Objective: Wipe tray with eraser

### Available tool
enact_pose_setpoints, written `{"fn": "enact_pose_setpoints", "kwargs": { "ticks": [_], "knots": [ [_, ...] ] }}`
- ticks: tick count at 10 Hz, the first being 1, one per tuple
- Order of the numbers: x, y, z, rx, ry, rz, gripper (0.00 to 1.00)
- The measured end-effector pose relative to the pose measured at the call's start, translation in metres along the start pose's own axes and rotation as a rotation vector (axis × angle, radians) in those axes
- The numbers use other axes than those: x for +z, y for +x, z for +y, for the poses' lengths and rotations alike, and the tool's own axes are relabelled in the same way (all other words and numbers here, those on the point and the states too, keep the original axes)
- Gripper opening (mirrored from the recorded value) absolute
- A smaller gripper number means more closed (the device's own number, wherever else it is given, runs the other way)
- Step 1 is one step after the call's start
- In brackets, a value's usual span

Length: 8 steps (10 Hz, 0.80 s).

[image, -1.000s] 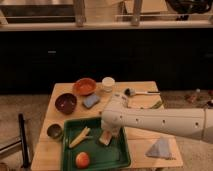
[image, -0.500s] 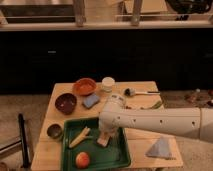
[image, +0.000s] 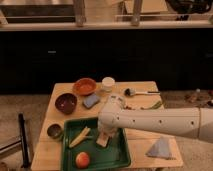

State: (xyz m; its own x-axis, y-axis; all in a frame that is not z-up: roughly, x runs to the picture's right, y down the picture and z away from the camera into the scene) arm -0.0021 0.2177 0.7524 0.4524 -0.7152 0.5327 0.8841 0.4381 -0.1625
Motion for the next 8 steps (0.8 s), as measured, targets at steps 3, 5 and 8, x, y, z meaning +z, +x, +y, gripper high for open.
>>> {"fn": "enact_pose_setpoints", "kwargs": {
  "ticks": [3, 5, 8],
  "knots": [
    [0.013, -0.007, 0.001, 0.000, -0.020, -0.023, 0.05],
    [0.021, -0.010, 0.002, -0.004, -0.034, -0.036, 0.05],
    [0.033, -0.015, 0.003, -0.013, -0.054, -0.054, 0.05]
  ]
}}
